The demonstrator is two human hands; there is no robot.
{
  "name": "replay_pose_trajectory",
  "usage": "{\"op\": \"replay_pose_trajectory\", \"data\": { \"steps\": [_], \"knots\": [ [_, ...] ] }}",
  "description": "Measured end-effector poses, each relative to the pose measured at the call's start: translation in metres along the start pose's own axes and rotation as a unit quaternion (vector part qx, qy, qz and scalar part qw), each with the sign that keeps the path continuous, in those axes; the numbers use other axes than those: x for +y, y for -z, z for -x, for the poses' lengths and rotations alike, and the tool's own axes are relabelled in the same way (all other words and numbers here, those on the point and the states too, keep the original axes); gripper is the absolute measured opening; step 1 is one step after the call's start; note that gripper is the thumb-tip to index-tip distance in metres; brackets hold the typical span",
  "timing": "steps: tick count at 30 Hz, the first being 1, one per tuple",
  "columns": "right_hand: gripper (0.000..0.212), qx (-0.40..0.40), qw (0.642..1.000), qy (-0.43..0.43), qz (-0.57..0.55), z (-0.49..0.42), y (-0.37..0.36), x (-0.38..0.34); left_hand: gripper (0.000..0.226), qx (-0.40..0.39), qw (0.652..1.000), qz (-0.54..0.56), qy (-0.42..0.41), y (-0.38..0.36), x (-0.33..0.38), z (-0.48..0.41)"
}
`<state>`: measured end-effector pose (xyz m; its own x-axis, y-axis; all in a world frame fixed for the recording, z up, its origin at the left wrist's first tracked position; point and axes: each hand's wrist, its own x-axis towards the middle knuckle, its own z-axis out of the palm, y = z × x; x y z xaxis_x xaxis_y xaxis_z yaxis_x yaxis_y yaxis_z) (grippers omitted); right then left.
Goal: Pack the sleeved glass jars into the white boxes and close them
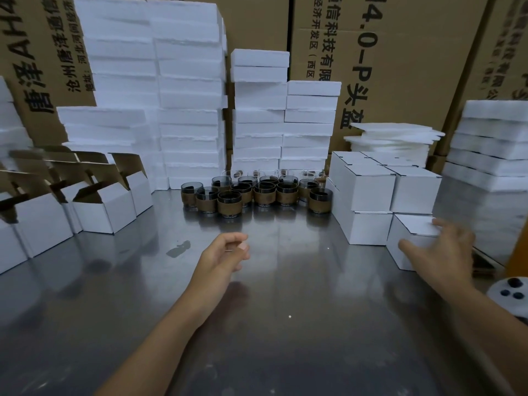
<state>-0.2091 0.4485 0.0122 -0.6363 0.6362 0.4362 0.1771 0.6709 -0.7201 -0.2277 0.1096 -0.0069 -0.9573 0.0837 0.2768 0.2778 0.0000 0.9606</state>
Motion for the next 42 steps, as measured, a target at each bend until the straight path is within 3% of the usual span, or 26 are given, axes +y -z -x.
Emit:
{"op": "replay_pose_trajectory", "data": {
  "steps": [4, 8, 11, 13, 21, 27, 29, 34, 39, 42],
  "knots": [
    [0.059, 0.045, 0.986, 0.160, 0.027, 0.017, 0.000, -0.031, 0.012, -0.001, 1.000, -0.008, -0.003, -0.002, 0.000, -0.002],
    [0.025, -0.081, 0.959, 0.262, -0.067, 0.050, -0.024, -0.080, 0.012, 0.007, 1.000, -0.016, -0.003, -0.002, 0.002, 0.000],
    [0.008, -0.203, 0.944, 0.242, -0.100, 0.082, -0.056, -0.103, 0.013, 0.020, 1.000, -0.016, -0.006, 0.000, 0.004, 0.002],
    [0.011, -0.242, 0.940, 0.216, -0.108, 0.097, -0.076, -0.106, 0.013, 0.038, 0.999, -0.011, -0.007, 0.001, 0.005, 0.004],
    [0.024, -0.233, 0.943, 0.226, -0.074, 0.101, -0.085, -0.094, 0.020, 0.137, 0.990, -0.033, -0.006, 0.014, 0.002, -0.013],
    [0.027, -0.228, 0.941, 0.248, -0.039, 0.101, -0.087, -0.099, 0.019, 0.202, 0.974, -0.098, 0.008, 0.083, 0.000, -0.053],
    [0.027, -0.225, 0.943, 0.245, -0.031, 0.099, -0.088, -0.100, 0.014, 0.242, 0.954, -0.176, 0.011, 0.116, -0.002, -0.070],
    [0.024, -0.228, 0.942, 0.246, -0.019, 0.098, -0.091, -0.099, 0.027, 0.326, 0.897, -0.299, 0.008, 0.188, 0.000, -0.100],
    [0.028, -0.236, 0.941, 0.241, -0.022, 0.096, -0.094, -0.098, 0.044, 0.293, 0.853, -0.430, 0.041, 0.229, -0.010, -0.110],
    [0.028, -0.235, 0.942, 0.238, -0.025, 0.096, -0.096, -0.097, 0.039, 0.248, 0.829, -0.498, 0.056, 0.241, -0.017, -0.112]
  ]
}}
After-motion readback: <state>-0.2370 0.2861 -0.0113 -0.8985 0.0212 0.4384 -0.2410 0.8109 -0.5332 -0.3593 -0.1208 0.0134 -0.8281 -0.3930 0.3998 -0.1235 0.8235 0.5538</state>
